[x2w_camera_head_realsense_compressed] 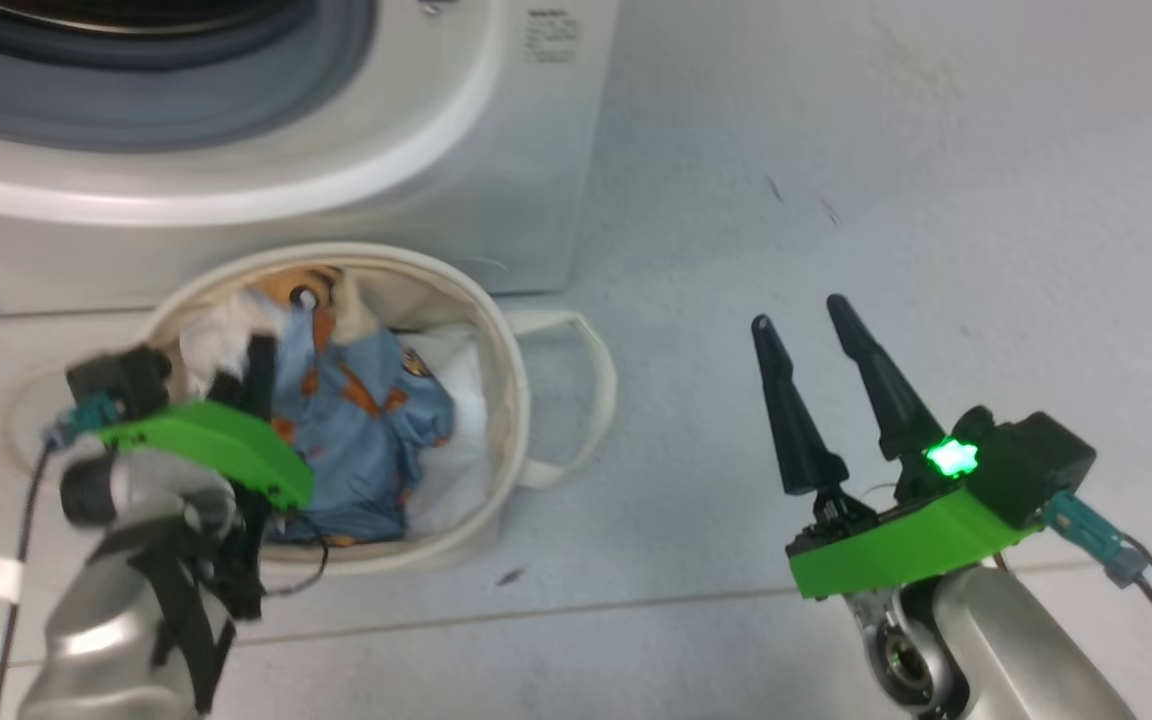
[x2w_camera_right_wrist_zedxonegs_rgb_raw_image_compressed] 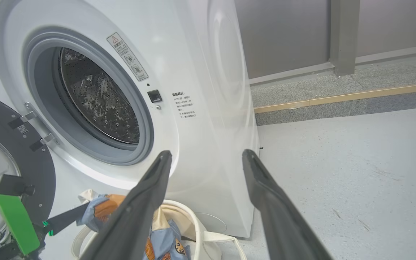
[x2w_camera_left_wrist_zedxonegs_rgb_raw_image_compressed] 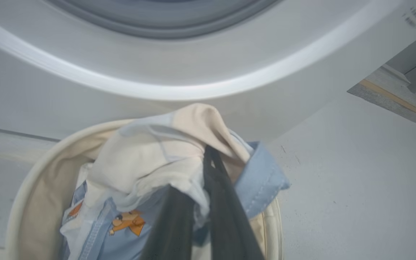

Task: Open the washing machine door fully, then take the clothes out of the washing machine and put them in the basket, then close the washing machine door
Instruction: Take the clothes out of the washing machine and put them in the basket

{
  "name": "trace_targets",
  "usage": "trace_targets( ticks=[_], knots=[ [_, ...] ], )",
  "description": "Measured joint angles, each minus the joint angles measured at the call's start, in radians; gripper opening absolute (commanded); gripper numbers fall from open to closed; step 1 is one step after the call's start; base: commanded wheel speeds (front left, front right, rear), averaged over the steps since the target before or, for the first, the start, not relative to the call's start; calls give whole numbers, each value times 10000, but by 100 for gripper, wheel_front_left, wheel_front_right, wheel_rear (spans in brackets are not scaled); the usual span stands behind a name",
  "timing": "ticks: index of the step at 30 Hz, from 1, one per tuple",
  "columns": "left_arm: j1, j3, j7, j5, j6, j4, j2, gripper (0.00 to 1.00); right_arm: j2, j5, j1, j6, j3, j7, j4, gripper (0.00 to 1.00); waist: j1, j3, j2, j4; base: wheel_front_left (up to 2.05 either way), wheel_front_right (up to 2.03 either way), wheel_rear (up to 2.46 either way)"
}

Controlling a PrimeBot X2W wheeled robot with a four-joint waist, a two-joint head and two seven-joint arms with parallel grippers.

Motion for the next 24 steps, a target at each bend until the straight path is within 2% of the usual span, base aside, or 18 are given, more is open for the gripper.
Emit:
trace_targets(
  ticks=[9, 13, 14, 15, 16, 17, 24],
  knots=[
    [-806, 121, -88, -407, -199, 3143, -780, 0, 0, -94, -282, 0, -184, 0, -221, 100, 0, 1059, 0, -673, 0, 0, 0],
    [-1125, 125, 863, -658, -205, 3793, -1202, 0, 4, -184, -428, 0, -194, 0, -240, 100, 1, 1371, 0, -834, 0, 0, 0],
    [-1122, 138, 913, -683, -201, 3856, -1279, 6, 6, -184, -441, 0, -192, 0, -244, 100, 1, 1404, 0, -851, 0, 0, 0],
    [-1122, 146, 920, -732, -199, 3893, -1336, 39, 8, -184, -455, 0, -190, 0, -244, 100, 1, 1407, 0, -855, 0, 0, 0],
    [-1123, 150, 922, -736, -198, 3921, -1358, 84, 8, -196, -465, 0, -194, 0, -244, 100, 1, 1384, 0, -845, 0, 0, 0],
    [-1123, 132, 920, -731, -198, 3944, -1356, 100, 8, -196, -474, 0, -194, 0, -244, 100, 1, 1345, 0, -825, 0, 0, 0],
    [-1105, 59, 1172, -732, -134, 4057, -1411, 100, 6, -194, -484, 0, -155, 0, -144, 100, 1, 968, 0, -589, 0, 0, 0]
  ],
)
